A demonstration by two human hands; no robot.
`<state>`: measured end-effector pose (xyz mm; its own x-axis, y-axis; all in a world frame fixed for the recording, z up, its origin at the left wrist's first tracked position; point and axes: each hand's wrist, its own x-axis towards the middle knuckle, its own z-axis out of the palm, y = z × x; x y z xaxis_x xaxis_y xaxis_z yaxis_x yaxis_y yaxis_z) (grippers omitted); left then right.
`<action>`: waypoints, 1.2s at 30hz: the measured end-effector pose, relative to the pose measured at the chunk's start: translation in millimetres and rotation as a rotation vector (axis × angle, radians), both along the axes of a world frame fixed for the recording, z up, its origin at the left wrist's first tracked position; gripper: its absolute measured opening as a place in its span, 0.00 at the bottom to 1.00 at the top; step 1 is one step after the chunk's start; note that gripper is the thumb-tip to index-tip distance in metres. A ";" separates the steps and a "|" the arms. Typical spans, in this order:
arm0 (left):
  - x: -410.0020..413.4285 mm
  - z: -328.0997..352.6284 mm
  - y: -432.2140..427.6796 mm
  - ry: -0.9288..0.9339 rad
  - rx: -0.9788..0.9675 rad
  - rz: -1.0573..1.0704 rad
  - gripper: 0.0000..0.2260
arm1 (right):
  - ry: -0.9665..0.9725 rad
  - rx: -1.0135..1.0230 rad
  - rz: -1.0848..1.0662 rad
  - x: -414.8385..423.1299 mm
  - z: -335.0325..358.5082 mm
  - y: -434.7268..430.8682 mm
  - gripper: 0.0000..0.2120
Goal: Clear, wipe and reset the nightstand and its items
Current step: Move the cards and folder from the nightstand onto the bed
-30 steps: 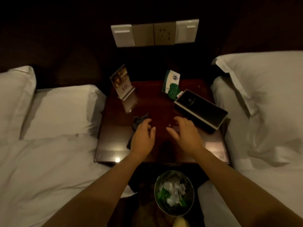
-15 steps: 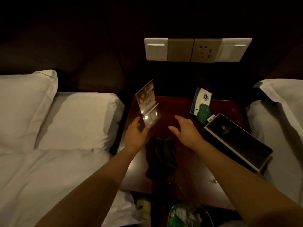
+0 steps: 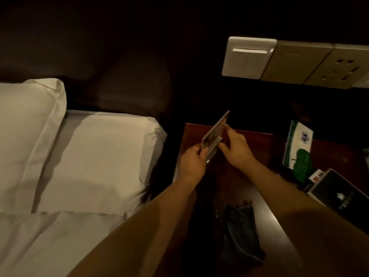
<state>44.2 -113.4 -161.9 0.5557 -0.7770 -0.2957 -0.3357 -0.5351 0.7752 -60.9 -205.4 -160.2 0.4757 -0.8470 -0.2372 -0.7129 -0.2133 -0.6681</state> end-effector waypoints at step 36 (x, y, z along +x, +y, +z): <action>284.8 -23.8 236.5 -0.035 0.245 0.680 0.13 | -0.022 0.273 0.607 338.4 -34.6 209.4 0.20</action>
